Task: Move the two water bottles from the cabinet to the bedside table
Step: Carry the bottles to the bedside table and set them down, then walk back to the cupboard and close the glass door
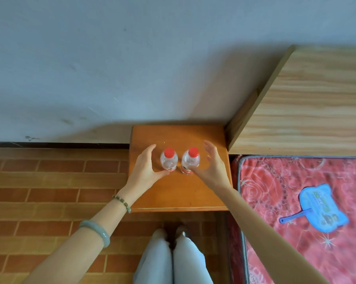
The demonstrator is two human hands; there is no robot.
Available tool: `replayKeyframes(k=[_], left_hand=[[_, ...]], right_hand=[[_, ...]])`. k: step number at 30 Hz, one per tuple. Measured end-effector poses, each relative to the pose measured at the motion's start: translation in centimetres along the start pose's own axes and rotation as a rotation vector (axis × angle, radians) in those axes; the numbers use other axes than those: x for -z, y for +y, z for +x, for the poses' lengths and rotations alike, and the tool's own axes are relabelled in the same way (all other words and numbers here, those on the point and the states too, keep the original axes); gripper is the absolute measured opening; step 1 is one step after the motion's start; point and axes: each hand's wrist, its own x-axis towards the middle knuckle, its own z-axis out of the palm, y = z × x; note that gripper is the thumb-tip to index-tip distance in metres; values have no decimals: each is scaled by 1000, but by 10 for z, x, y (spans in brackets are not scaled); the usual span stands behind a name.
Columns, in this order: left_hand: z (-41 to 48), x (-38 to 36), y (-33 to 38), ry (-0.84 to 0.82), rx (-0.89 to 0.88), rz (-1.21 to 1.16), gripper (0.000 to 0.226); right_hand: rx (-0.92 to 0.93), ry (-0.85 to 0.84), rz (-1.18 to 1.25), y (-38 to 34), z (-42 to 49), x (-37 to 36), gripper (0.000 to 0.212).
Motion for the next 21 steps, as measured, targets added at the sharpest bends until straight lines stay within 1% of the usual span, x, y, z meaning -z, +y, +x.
replayKeyframes(k=[4,8,10,15,21], left_hand=[[-25,52,48,97,-144,222,89],[-54,103,85,198,-296,474,90],[-68,125,97,248,-320,577,91],[-106,172,115,385,-268,674,93],[-150,206,110,517,-111,742,96]], right_hand=[[144,-6,-229,-69,-18,35,86],[346,71,-450,-134,-41,59,84],[410,94,-532,-161,-52,62,83],[541,103,-696,-217,-71,57,91],[712,-8,-698,-266,-91,37,90]])
